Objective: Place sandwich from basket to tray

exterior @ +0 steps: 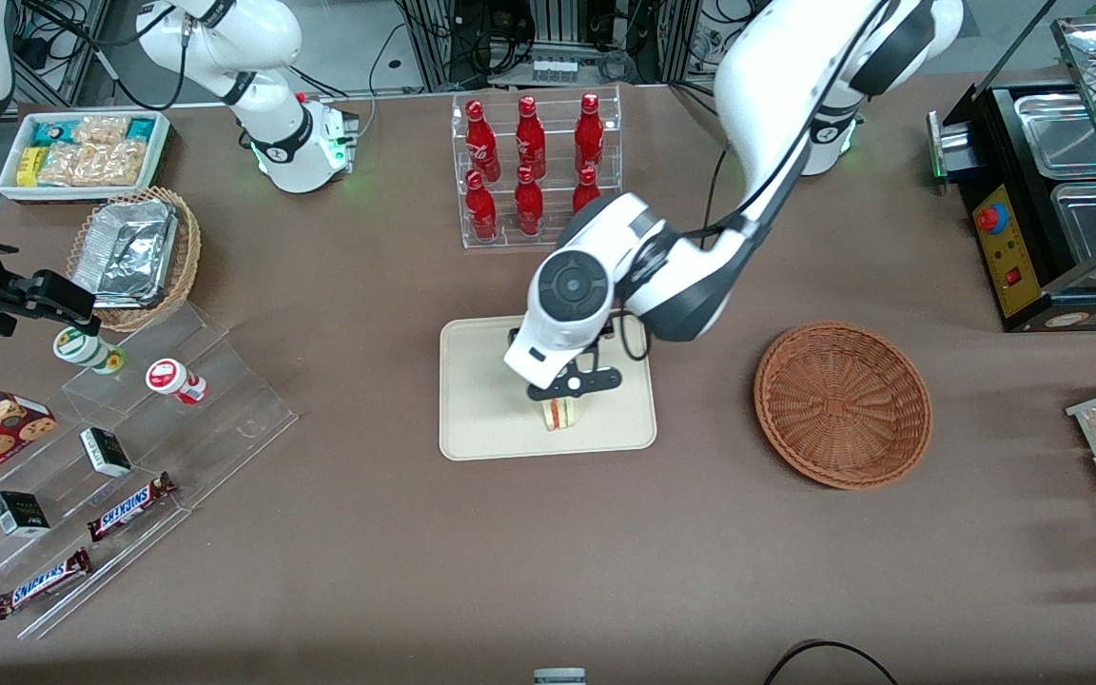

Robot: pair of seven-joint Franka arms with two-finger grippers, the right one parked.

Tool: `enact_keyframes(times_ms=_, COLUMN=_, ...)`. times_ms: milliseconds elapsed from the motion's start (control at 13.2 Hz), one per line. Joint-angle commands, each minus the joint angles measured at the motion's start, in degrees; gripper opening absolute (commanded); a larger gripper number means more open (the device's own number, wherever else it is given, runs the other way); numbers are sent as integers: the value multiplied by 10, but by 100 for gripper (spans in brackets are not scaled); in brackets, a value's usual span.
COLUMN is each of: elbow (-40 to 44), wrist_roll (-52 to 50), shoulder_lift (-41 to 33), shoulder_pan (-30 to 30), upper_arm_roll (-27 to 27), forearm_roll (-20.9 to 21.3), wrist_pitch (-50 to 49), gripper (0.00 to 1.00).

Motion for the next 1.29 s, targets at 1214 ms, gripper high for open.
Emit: enact_keyframes(times_ms=1214, elbow=-230, wrist_roll=387, shoulder_lift=-287, shoulder_pan=255, upper_arm_roll=40, forearm_roll=22, wrist_pitch=-132, gripper=100)
